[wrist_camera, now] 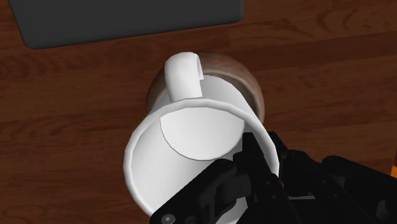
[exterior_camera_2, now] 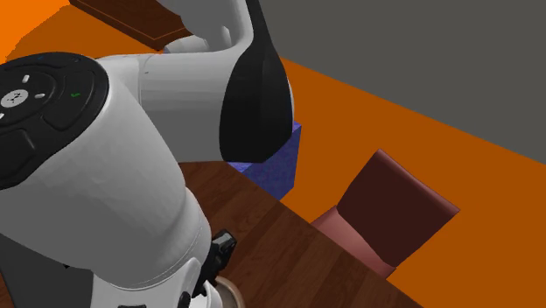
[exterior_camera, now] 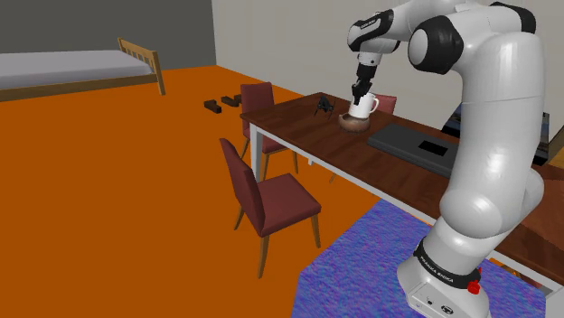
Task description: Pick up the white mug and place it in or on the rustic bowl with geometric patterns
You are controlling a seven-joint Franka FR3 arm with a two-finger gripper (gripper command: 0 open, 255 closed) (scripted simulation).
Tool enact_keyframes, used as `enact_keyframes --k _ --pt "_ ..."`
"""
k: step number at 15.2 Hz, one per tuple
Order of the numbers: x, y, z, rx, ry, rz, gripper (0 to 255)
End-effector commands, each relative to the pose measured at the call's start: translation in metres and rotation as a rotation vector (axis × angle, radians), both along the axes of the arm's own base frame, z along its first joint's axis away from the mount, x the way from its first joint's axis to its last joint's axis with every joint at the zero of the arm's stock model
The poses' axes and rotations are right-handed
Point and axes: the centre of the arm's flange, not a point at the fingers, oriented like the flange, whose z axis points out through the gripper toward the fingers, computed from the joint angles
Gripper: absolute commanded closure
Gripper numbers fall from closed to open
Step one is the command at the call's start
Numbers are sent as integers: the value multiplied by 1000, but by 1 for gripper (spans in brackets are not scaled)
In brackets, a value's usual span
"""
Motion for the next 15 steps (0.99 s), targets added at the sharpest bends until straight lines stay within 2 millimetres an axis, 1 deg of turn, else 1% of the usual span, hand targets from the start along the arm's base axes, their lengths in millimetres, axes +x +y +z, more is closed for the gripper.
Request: enact_keyframes --k 1,6,7,12,15 --pt "0 0 -2 -1 -1 0 255" --pt "0 0 -2 -1 -1 0 255" --pt "1 0 -2 -1 -1 0 0" --pt "0 0 -2 -1 -1 0 0" --pt "0 0 37 -1 -1 0 0"
